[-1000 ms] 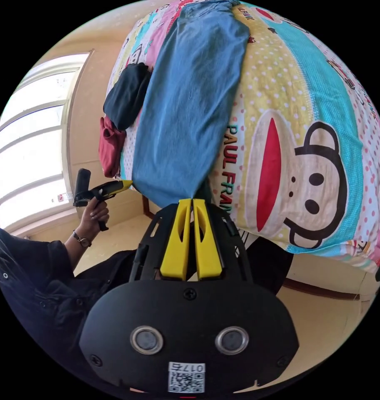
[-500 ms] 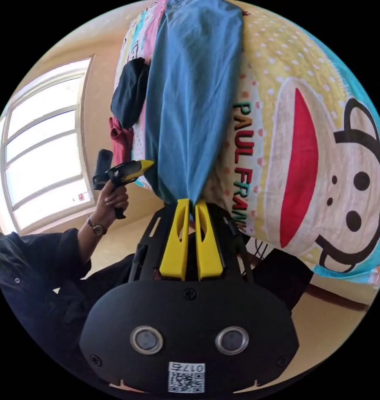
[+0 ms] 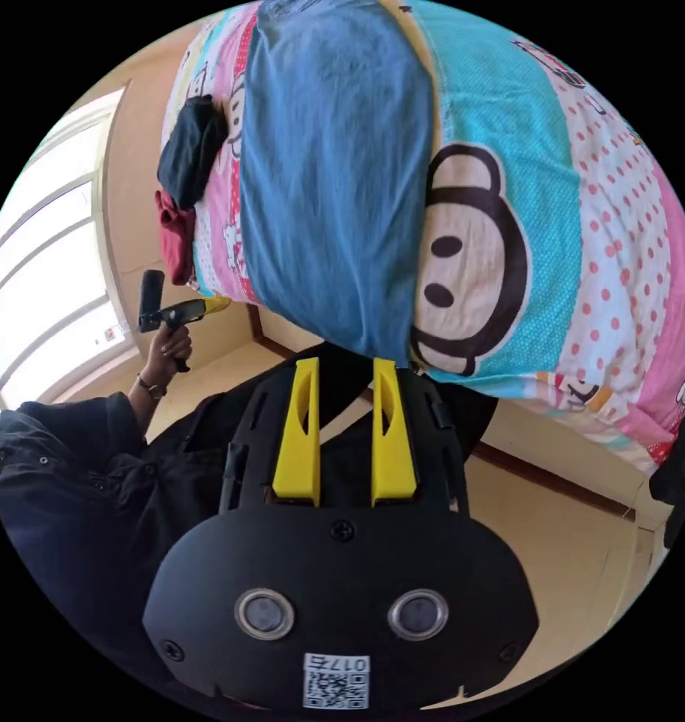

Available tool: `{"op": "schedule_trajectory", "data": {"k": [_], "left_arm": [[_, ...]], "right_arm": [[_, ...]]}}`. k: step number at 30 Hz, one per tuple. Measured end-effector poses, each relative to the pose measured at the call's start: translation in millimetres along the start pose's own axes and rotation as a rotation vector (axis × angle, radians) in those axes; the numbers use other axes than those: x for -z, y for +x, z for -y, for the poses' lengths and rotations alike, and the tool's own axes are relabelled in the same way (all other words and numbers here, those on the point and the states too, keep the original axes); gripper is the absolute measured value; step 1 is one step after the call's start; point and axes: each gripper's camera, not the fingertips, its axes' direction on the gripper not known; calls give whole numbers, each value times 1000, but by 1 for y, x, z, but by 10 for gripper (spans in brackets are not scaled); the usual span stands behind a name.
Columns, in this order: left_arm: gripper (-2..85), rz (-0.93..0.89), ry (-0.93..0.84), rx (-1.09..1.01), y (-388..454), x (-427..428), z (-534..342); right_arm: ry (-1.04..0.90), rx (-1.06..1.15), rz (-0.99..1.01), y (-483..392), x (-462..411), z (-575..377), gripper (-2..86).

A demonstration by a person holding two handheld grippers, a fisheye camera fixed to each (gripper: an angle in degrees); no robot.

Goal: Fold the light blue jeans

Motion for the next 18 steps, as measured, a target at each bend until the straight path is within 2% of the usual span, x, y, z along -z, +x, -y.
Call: {"op": "schedule_trajectory", "data": {"k": [5,9,11,13,14,18], "left_arm": [[128,-68,119,-189,28,9,92],[157,-126,169,-207,27,-1,148],[148,-201,225,-203,15,-5,166],[134,-221,220,-203,7,-13,169],[125,-228,211,-218,4,-19,165],[121,-220,120,-253,3,-53,141]], "right_arm": [[289,4,133,37,56,23,117],[479,-1,349,78,79,55,125],[487,49,407,83,77,69,124],[444,93,358,81,72,76,117],[444,114,327,78,71,72,113],[376,175,437,75,56,38,123]]}}
